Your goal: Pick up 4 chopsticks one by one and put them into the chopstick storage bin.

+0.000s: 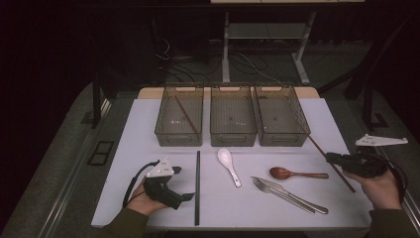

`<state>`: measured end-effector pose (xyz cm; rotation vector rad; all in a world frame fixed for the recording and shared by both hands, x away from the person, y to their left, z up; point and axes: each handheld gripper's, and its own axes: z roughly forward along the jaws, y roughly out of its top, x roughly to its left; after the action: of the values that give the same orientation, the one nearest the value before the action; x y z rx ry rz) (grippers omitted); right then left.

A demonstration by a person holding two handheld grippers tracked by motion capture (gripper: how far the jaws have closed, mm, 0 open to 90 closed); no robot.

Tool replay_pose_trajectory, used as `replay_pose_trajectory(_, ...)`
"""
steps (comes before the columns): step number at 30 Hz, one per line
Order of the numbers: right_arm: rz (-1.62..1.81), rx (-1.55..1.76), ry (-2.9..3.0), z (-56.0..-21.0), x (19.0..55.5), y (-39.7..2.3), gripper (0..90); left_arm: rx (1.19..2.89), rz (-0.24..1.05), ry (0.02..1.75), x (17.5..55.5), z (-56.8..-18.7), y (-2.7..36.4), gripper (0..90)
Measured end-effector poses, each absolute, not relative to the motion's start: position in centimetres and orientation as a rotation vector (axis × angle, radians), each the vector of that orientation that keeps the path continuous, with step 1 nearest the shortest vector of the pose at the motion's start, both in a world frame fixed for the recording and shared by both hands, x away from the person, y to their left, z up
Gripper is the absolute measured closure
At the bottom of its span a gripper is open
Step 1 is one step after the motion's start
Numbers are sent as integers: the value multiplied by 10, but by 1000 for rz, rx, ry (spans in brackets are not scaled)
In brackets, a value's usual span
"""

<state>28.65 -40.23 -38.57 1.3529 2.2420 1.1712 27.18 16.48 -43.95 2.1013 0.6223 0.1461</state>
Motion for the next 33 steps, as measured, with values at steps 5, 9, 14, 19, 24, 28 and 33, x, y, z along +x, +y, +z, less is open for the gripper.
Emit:
replay_pose_trajectory(5,1203,1306,2274,-381,292,-386,842,2100,148,624,272,-439,165,0)
replay_pose_trajectory(9,1225,1269,2305,-379,295,-374,842,2101,147,622,272,-439,165,0)
replay_pose_trajectory(14,1244,1222,2330,-375,299,-359,842,2099,147,623,272,-440,165,0)
replay_pose_trajectory(19,1276,1190,2339,-371,304,-346,842,2100,145,624,272,-440,165,0)
replay_pose_trajectory(24,1298,1157,2353,-368,310,-330,842,2100,144,623,272,-440,165,0)
replay_pose_trajectory(28,1311,1137,2363,-367,314,-315,842,2100,145,625,272,-439,166,0)
replay_pose_trajectory(33,1313,1116,2375,-365,322,-294,842,2094,147,622,273,-440,166,0)
